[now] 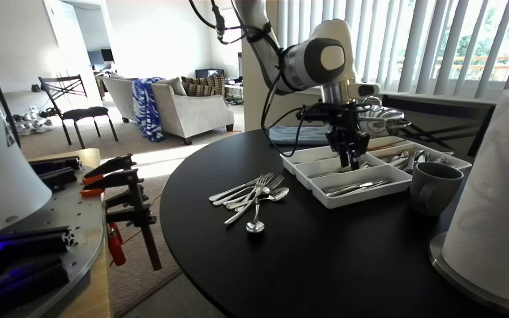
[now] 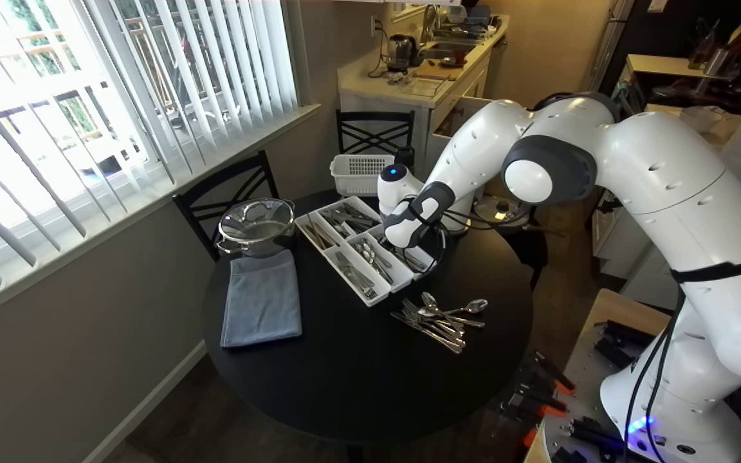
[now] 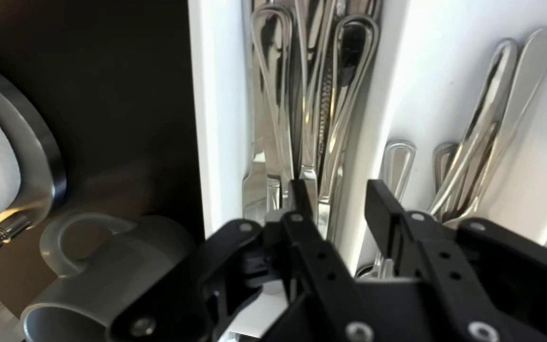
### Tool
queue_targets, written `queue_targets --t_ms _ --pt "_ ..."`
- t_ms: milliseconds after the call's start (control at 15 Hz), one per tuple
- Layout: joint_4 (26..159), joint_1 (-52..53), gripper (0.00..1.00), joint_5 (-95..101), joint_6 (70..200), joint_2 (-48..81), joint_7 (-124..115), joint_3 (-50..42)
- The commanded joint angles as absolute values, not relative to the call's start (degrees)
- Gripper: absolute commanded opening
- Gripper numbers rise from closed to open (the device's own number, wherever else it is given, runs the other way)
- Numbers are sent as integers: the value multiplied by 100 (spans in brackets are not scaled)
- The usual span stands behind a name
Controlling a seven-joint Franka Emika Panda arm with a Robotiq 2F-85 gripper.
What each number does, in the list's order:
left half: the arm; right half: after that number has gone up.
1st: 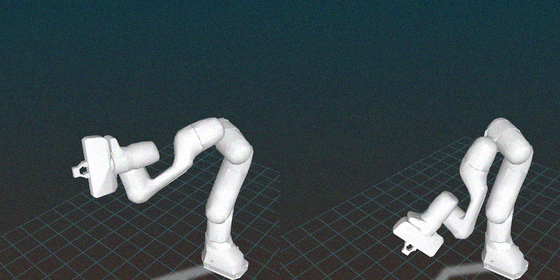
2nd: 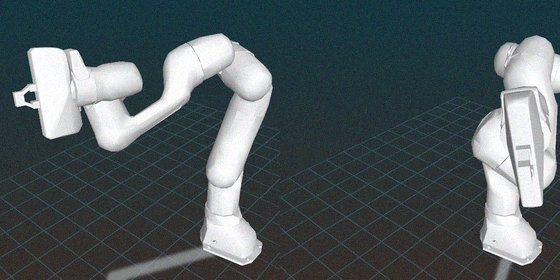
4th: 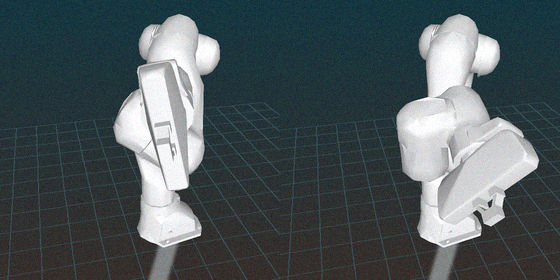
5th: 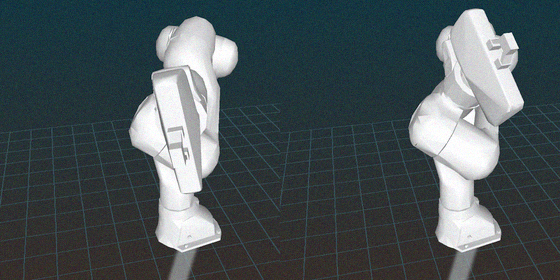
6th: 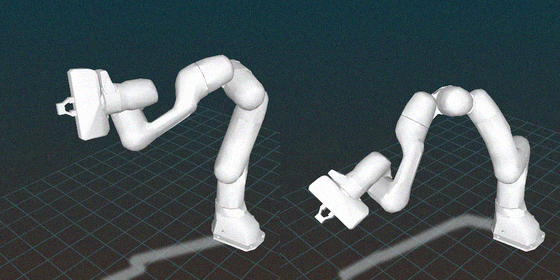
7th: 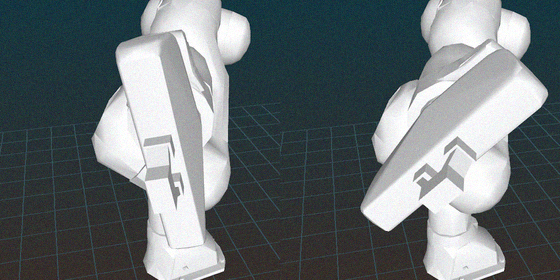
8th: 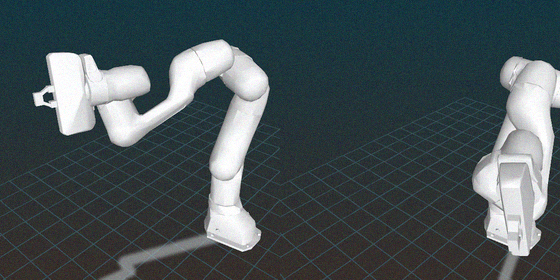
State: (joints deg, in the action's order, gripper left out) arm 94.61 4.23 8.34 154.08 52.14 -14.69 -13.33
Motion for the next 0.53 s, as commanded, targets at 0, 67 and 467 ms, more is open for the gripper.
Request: queue_targets --t_ms 0,67,467 --pt "10062 385 69 656 15791 4648 -1357 -1070" --pt "10269 417 75 634 15983 4462 -1364 -1029" --pt "11312 413 100 609 16674 3563 -891 -475"
